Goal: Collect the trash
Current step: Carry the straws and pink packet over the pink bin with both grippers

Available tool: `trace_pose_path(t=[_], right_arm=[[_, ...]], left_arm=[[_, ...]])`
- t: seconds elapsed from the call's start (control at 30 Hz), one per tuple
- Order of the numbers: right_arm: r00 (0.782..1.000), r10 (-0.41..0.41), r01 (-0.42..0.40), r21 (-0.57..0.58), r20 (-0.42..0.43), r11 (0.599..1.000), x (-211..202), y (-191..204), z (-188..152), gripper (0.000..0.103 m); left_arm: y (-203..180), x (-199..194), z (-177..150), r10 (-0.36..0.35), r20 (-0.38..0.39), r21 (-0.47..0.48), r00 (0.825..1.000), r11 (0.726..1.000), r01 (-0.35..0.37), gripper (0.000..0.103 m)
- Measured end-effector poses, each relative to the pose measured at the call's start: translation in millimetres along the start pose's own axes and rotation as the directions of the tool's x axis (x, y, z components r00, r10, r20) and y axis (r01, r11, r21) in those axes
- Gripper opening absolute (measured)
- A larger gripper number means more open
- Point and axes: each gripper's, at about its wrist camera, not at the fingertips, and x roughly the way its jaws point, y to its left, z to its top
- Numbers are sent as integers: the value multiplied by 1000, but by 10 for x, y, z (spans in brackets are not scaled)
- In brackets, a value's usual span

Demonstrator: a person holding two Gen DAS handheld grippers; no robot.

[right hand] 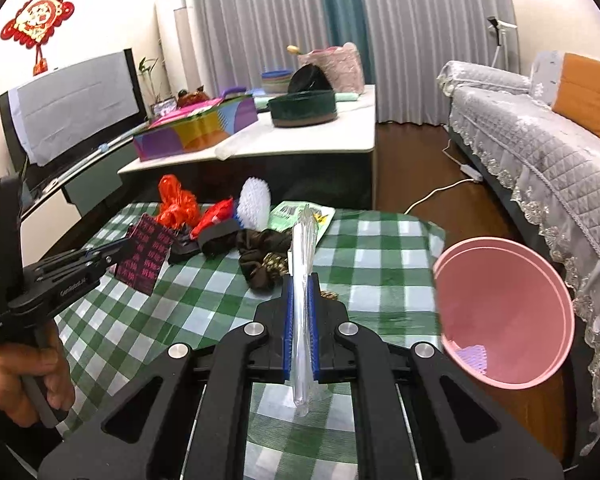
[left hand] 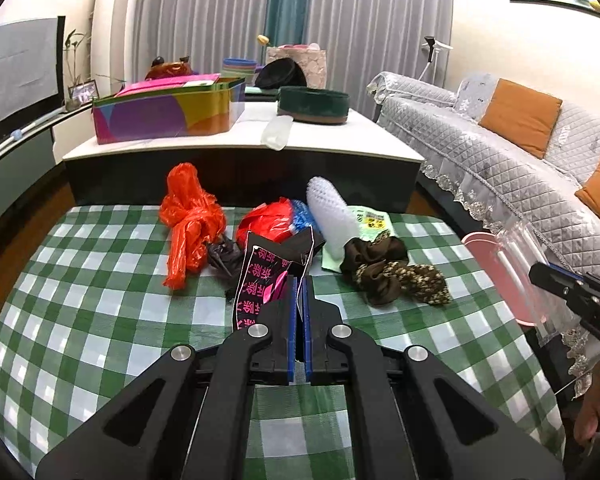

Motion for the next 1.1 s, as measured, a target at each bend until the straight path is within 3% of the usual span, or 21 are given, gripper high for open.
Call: trace_pose_path(t=[0.57, 1.1], right_arm=[[991, -94, 88, 63, 91, 994, -533, -394, 413, 7], [978, -155, 147, 68, 136, 987, -770, -986, 829, 7]], left_arm=[[-208, -215, 164, -62, 54, 15, 997, 998, 61, 3], [-532, -238, 297, -113, 70, 60, 991, 992, 109, 3]])
